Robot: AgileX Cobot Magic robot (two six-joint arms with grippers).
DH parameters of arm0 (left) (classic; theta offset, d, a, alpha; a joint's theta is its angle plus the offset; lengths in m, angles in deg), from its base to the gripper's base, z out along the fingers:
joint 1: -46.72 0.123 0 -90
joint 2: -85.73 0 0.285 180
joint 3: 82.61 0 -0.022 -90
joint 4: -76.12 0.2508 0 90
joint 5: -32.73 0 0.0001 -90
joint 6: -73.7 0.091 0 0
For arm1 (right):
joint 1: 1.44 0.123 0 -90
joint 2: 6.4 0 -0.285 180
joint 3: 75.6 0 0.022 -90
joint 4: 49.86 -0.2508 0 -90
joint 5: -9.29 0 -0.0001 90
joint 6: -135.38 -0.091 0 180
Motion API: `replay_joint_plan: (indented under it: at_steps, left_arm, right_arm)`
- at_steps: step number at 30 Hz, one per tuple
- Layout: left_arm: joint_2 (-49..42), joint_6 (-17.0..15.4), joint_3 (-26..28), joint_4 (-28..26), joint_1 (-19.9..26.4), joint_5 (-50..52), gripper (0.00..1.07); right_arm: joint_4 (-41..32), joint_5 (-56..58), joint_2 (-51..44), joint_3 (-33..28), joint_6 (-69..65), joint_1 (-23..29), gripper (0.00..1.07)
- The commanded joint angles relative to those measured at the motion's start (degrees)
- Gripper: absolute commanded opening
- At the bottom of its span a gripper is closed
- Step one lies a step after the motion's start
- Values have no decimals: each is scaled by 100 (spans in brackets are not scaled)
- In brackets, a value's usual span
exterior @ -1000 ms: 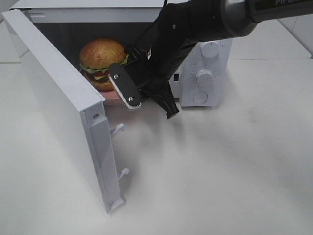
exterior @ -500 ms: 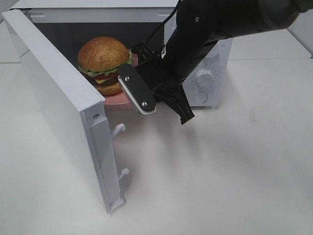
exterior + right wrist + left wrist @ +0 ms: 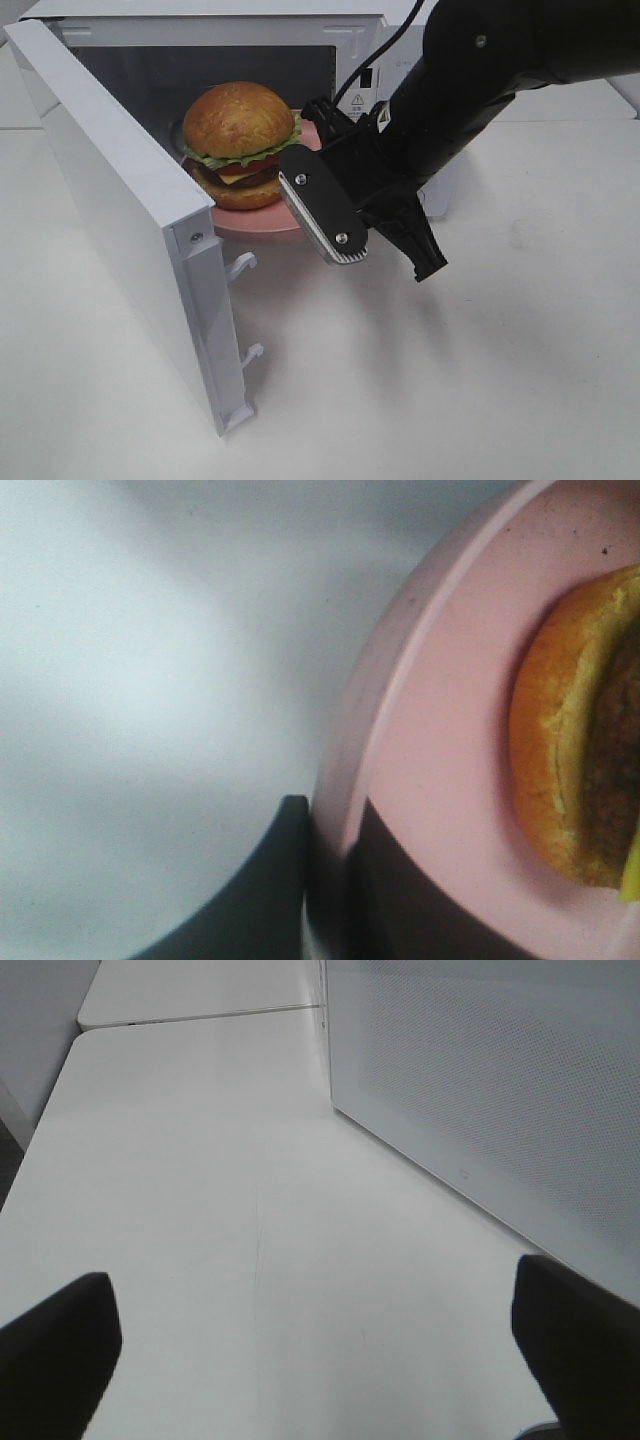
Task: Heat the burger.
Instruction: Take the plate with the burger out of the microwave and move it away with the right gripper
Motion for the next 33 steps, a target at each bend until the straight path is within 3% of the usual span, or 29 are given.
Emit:
replay_joint_plan:
  at_steps: [1, 33]
  left_arm:
    - [-103, -6, -17, 6, 23, 17, 100]
    - [-103, -6, -17, 6, 23, 17, 100]
  right_arm:
    - [-80, -384, -332, -155, -46, -34, 0]
    - [-172, -390, -3455, -3002, -773, -34, 0]
